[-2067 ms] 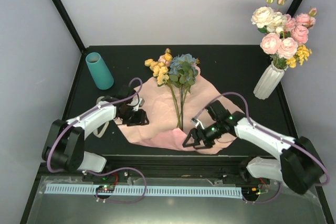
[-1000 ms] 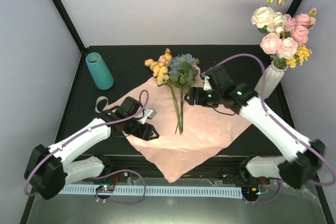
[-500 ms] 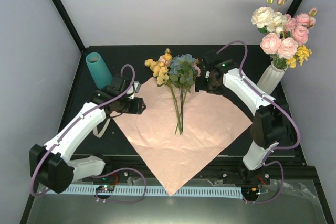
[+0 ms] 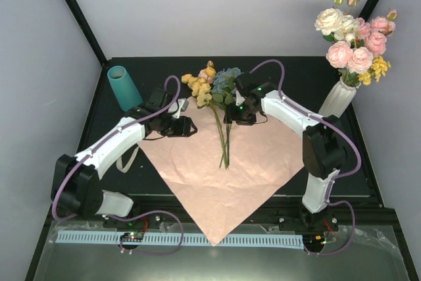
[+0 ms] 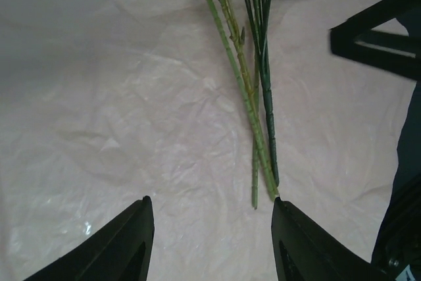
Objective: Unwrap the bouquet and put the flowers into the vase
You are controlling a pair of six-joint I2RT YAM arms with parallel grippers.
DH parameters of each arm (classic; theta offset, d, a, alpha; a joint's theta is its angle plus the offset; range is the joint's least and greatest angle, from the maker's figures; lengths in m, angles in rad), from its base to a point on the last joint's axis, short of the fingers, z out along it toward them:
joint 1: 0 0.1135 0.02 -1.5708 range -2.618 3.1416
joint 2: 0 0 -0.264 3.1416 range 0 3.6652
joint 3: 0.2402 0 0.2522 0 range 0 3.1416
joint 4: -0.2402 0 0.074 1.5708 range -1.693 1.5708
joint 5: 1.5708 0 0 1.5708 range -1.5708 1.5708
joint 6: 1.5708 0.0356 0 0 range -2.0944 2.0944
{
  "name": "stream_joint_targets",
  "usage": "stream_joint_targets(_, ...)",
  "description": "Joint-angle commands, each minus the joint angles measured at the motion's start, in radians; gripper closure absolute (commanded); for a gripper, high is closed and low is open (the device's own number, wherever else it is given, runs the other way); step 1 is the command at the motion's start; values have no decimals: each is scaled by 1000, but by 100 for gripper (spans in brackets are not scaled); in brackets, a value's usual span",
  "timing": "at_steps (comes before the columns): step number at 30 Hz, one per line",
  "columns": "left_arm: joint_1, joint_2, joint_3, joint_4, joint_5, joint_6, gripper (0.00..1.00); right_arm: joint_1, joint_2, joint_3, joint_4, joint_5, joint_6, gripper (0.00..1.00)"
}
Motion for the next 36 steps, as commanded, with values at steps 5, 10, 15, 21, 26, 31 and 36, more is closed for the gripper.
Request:
stream_joint_targets(5, -9, 34, 31, 76, 72, -24, 48, 12, 125, 70, 9, 65, 5, 45)
stream_joint_targets(10, -9, 20, -3, 89, 51, -12, 49, 13, 182, 113, 12, 35, -6, 52)
stream_joint_targets(15, -9, 24, 5, 66, 37, 9, 49, 14, 251, 180, -10, 28, -16, 57)
stream_joint_targets(21, -9, -3, -9, 56, 32, 15, 49, 15, 296, 204, -33, 44, -18, 66)
stream_joint_targets(26, -9, -6, -12, 42, 23, 17, 50, 18, 303, 166, -20, 51, -14, 72)
stream_joint_targets(31, -9, 5, -6, 39, 24, 29, 50, 18, 329, 171, -17, 20, -21, 82)
stream_joint_targets(36, -9, 14, 9, 23, 30, 38, 50, 18, 310, 180, -32, 50, -32, 98)
